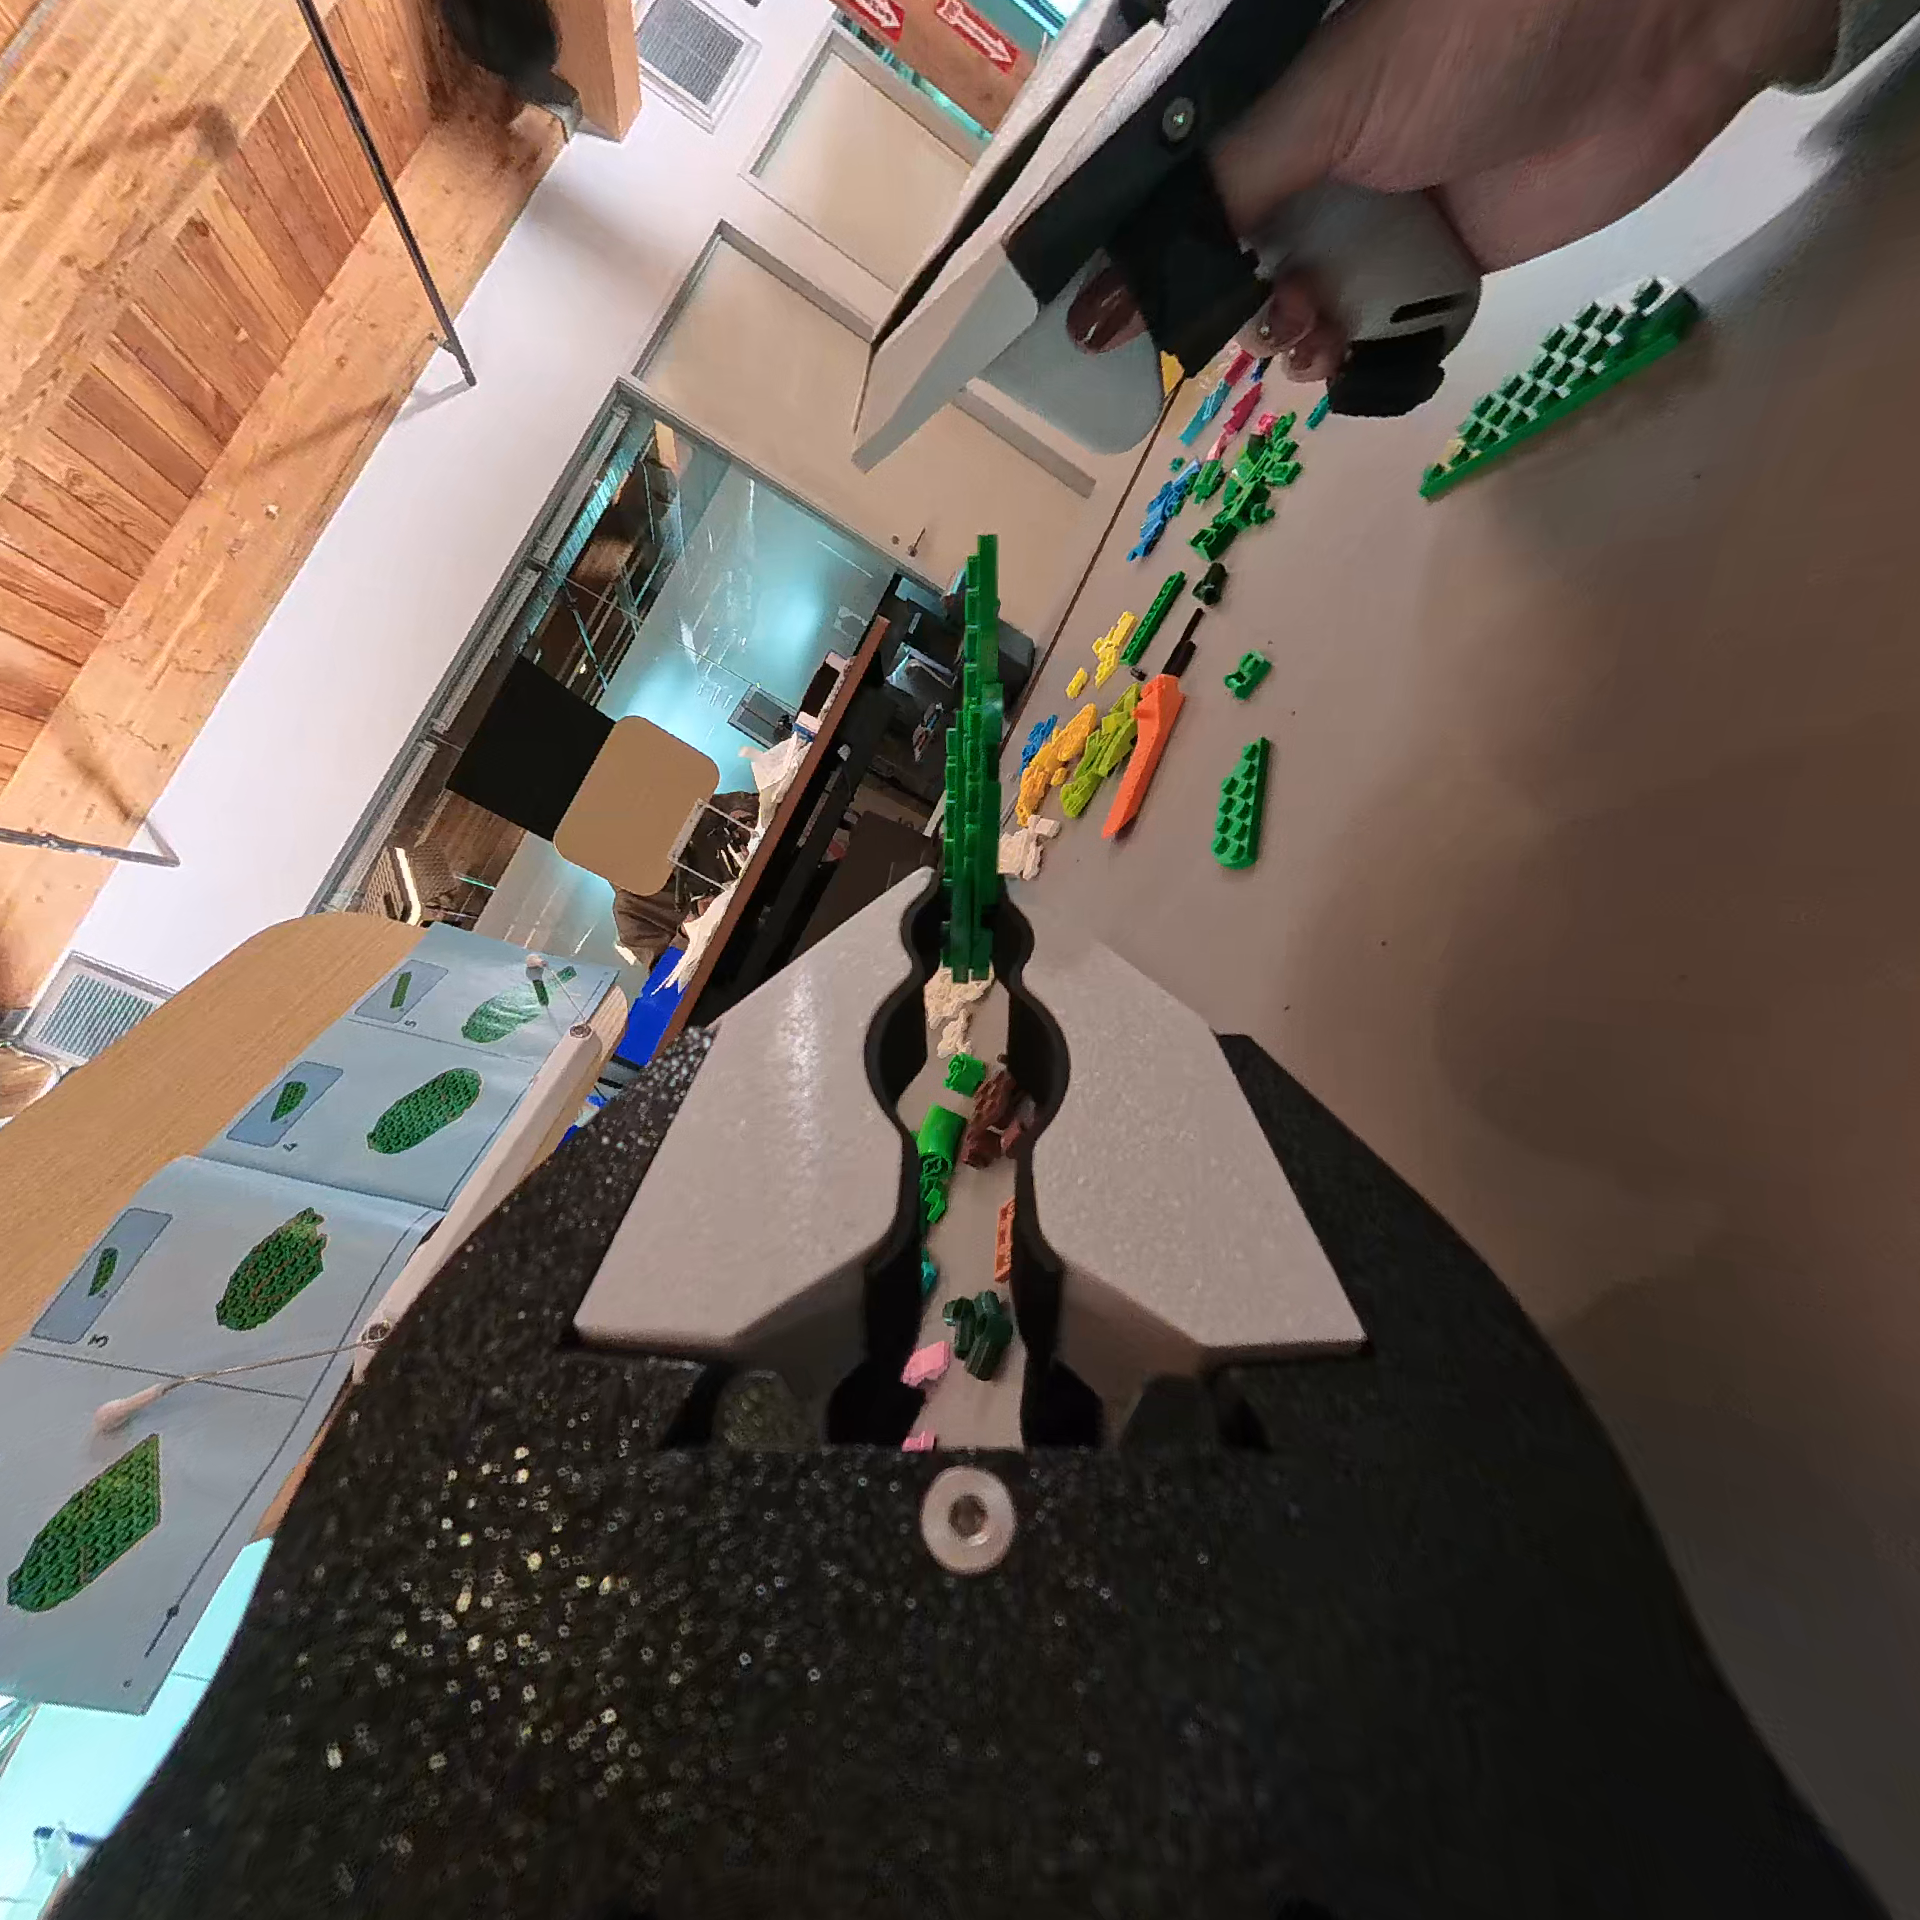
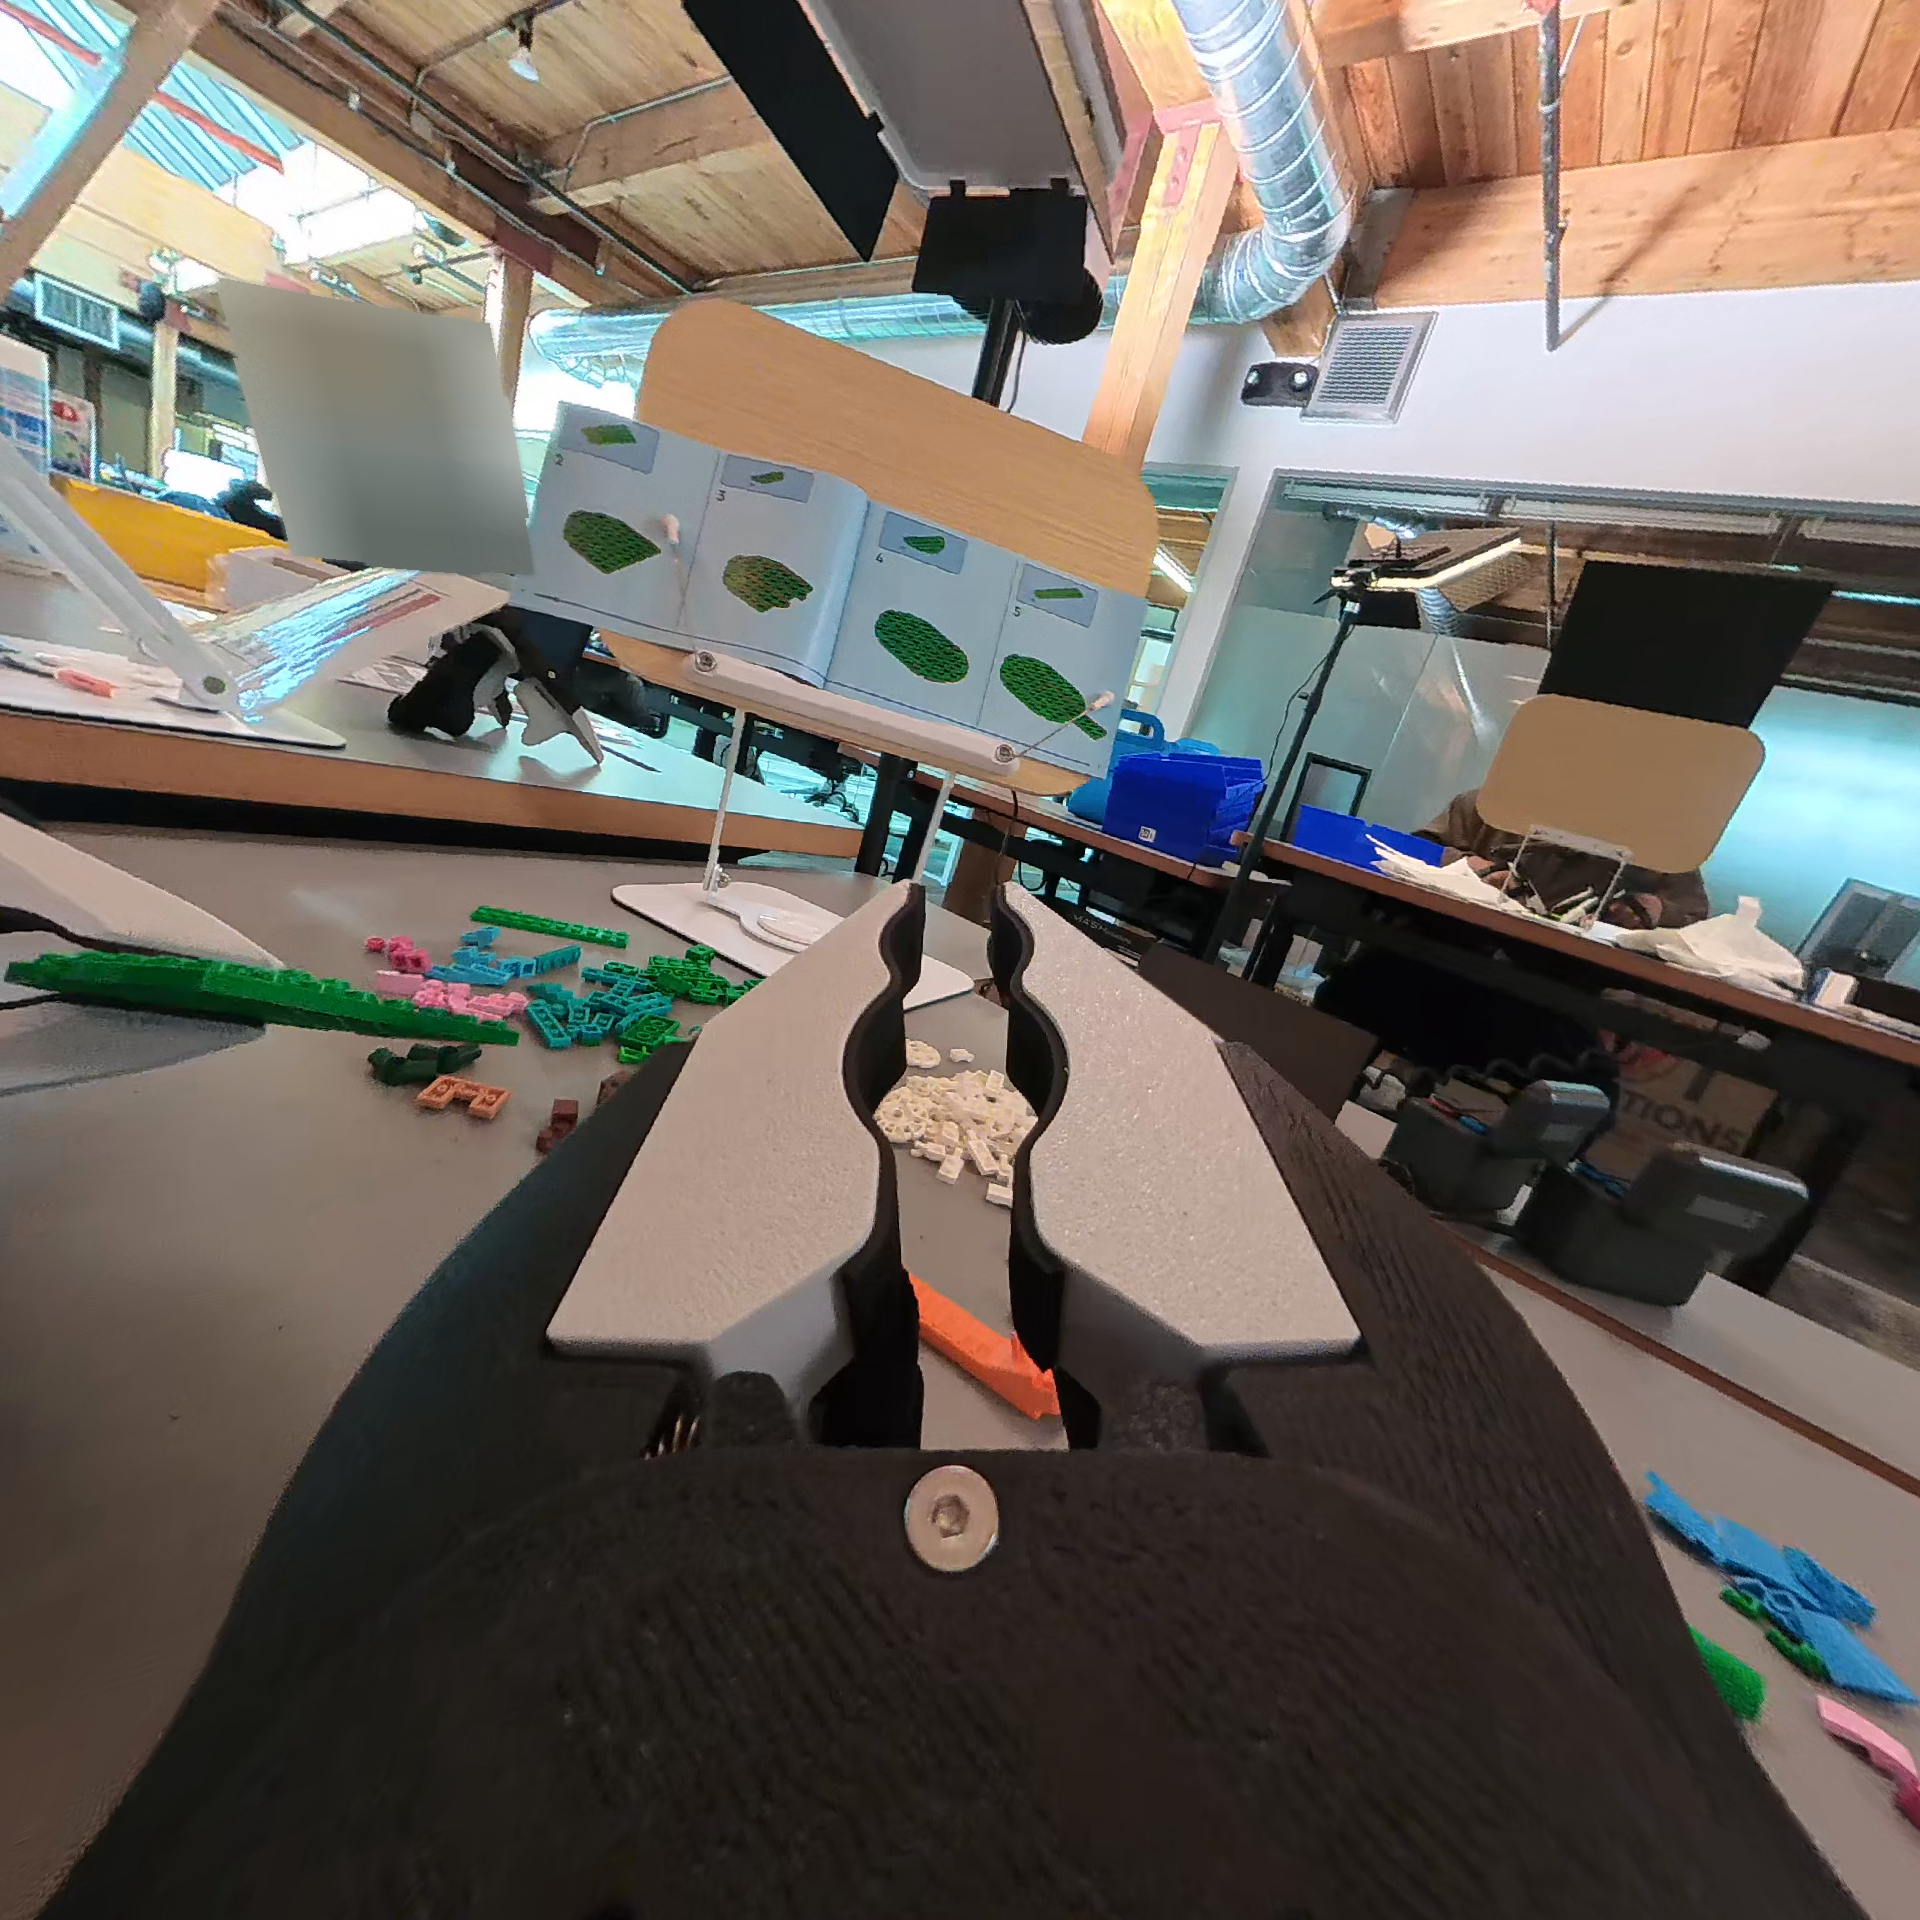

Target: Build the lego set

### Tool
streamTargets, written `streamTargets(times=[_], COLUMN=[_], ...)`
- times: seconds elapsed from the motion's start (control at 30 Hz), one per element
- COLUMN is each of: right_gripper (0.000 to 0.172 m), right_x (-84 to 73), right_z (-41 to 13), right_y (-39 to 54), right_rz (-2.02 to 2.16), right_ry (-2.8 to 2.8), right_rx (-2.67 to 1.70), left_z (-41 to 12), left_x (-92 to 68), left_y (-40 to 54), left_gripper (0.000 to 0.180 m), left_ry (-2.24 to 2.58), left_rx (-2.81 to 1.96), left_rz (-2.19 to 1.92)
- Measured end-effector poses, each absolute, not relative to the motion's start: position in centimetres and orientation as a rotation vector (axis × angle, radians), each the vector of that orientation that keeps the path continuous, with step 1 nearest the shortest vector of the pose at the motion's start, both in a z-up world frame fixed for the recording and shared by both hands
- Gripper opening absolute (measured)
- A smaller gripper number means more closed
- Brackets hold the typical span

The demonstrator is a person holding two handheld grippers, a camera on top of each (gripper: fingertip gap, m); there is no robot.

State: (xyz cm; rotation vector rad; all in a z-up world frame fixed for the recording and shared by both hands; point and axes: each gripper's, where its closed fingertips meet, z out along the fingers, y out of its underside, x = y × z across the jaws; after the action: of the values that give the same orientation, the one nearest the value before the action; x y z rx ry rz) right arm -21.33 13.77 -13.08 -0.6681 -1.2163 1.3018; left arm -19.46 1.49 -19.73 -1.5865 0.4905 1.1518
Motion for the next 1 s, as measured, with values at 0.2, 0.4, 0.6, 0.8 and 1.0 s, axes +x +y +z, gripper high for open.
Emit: streamTargets(times=[0.2,0.4,0.6,0.8,1.0], right_gripper=[0.011,0.01,0.01,0.01,0.009], right_x=[-21.2,-21.27,-21.26,-21.29,-21.19], right_z=[-13.0,-13.12,-13.18,-13.27,-13.16], right_y=[13.35,13.3,13.1,12.93,12.79], right_rz=[1.282,1.281,1.276,1.27,1.261], right_ry=[-1.229,-1.239,-1.25,-1.259,-1.262], right_rx=[-0.637,-0.638,-0.627,-0.62,-0.603], left_z=[-19.74,-19.62,-19.74,-19.65,-19.81], left_x=[-19.41,-19.26,-19.15,-19.22,-19.14], left_y=[1.45,1.37,1.45,1.34,1.45], left_gripper=[0.005,0.005,0.005,0.005,0.005], left_ry=[0.496,0.505,0.523,0.511,0.523], left_rx=[-1.586,-1.577,-1.579,-1.578,-1.583], left_rz=[1.151,1.159,1.171,1.162,1.166])
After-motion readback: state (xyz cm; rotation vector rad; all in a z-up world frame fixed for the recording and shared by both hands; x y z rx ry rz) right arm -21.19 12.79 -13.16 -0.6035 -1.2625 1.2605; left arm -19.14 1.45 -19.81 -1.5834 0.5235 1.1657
